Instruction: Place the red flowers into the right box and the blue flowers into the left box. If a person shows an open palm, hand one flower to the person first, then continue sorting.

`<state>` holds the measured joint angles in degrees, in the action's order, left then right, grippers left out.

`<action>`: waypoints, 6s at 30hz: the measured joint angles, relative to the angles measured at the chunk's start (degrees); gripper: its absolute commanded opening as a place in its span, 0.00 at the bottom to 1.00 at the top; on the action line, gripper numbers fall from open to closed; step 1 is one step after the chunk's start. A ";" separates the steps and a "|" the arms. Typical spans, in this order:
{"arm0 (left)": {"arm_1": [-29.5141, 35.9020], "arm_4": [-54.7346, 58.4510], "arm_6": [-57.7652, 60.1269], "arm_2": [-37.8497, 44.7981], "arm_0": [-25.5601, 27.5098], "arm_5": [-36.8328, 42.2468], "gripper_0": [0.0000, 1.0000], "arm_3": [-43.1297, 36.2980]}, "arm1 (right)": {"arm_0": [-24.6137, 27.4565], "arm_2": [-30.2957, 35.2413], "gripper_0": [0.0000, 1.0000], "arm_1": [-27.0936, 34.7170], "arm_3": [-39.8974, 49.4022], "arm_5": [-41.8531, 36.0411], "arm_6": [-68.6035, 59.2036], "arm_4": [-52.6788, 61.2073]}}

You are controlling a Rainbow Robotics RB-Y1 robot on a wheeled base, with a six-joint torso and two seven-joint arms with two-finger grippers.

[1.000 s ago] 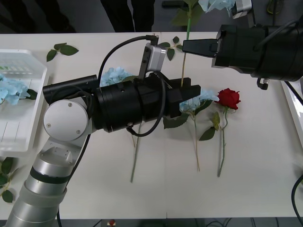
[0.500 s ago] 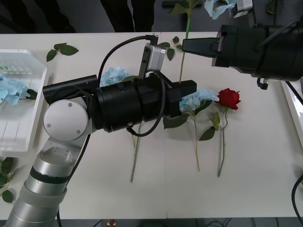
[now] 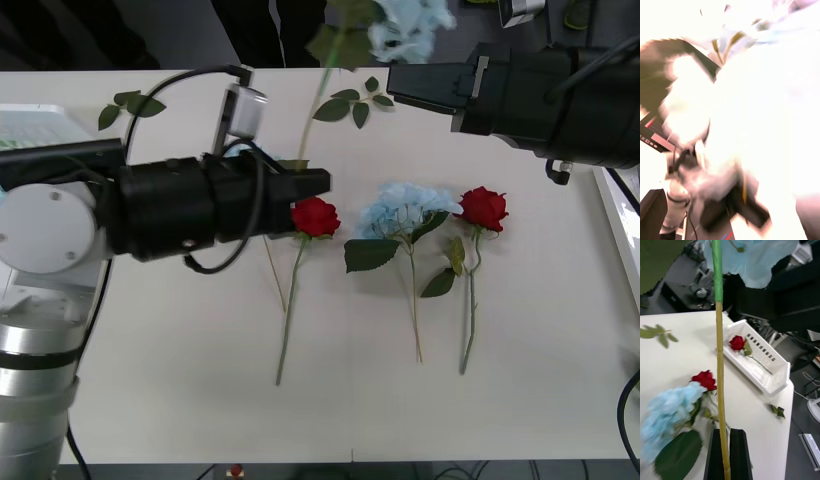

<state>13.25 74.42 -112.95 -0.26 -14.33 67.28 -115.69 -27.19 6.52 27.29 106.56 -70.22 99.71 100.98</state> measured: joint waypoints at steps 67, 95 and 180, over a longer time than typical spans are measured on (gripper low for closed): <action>23.95 -15.70 -11.05 30.40 10.18 -16.62 0.12 36.23 | 5.43 -20.25 1.00 2.07 -13.52 -14.60 -33.75 -81.80; 23.96 -11.58 -15.90 32.48 10.87 -5.77 1.00 27.69 | 5.43 -22.97 0.11 -1.85 -17.94 -10.23 -35.88 -86.18; 23.96 -13.89 -15.83 32.48 10.85 -5.75 1.00 27.30 | 7.51 -13.48 1.00 -1.89 -9.31 -15.55 -35.49 -80.67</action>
<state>37.22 60.53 -128.78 32.22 -3.47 61.53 -88.39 -19.68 -6.95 25.39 97.25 -85.77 64.23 20.31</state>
